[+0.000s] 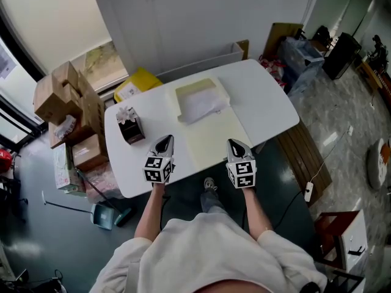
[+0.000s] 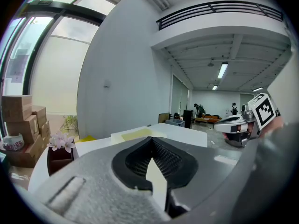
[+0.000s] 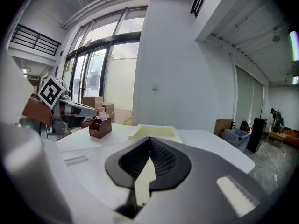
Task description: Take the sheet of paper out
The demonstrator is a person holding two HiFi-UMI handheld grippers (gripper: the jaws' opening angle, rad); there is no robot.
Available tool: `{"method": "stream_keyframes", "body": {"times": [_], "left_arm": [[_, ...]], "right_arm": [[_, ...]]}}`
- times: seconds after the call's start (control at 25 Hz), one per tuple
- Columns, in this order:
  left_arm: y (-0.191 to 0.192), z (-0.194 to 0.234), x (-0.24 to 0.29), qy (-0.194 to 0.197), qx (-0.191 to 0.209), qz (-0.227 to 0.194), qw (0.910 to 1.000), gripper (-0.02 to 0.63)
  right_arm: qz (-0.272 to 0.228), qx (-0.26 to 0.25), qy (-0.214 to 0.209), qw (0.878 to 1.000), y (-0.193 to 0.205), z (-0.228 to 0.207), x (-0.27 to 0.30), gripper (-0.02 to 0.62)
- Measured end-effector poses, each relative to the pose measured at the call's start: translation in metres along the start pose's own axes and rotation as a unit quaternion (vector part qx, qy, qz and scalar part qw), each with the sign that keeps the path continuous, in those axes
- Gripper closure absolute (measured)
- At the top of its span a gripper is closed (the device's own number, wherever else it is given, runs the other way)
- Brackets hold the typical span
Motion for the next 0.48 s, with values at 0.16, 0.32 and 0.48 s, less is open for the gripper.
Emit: {"method": "stream_keyframes", "body": {"times": [0.16,0.32,0.48], "left_arm": [[-0.013,0.021,0.033,-0.02,-0.004,0.008,0.9998,0.606],[-0.027,0.042,0.067,-0.038,-0.007,0.015,0.9991,0.606],[-0.035,0.066,0.098,-0.056,-0.014,0.02,0.9981,0.606]], "right_arm": [[-0.001,-0.001,-0.022,1.0,-0.021,-0.021,0.048,0.594],[-0.001,-0.004,-0.041,0.999,-0.045,-0.043,0.097,0.594],[-0.002,-0.009,-0.062,0.998,-0.064,-0.06,0.149,0.594]]}}
Point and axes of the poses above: the fingertips, and each gripper's own axes: x forward along the fingers, z to its left, y out of its underside, the point moved 8 cm from there along -x, backward along the fingers, and after that the axes turned 7 degrees about x, right-handed, at the moved point
